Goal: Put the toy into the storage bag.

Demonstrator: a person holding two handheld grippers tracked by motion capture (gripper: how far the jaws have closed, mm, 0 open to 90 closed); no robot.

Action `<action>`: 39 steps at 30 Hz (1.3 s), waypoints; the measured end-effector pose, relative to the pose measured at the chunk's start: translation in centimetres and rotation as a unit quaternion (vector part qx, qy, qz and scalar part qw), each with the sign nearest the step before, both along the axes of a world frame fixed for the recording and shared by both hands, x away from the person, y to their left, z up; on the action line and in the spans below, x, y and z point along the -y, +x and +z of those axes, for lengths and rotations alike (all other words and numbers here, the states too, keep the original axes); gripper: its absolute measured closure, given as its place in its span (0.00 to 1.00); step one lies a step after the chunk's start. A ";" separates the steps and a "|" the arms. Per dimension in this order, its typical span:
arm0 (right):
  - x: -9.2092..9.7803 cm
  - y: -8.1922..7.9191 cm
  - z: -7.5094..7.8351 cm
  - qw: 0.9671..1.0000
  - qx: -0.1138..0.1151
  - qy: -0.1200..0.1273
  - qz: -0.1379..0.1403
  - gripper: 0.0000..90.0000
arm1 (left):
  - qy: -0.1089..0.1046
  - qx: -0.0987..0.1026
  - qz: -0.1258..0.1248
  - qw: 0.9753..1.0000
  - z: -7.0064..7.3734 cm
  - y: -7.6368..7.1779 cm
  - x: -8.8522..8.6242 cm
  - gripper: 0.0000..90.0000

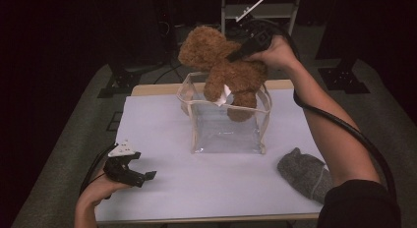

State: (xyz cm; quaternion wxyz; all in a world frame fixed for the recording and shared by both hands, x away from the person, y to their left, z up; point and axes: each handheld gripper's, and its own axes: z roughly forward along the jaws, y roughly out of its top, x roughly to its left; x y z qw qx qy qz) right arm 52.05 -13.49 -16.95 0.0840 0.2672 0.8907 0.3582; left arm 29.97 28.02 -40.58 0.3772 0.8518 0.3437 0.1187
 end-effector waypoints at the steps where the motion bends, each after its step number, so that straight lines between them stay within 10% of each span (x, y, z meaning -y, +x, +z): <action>1: -0.1 -0.1 -0.2 1.000 -0.002 -0.002 0.004 0.69 | -0.001 0.000 0.000 1.000 0.0 0.0 0.1 0.03; 39: -1.4 -2.4 -10.9 0.985 -0.112 -0.114 0.066 0.67 | 0.002 0.001 -0.005 1.000 -0.1 -0.1 0.2 0.03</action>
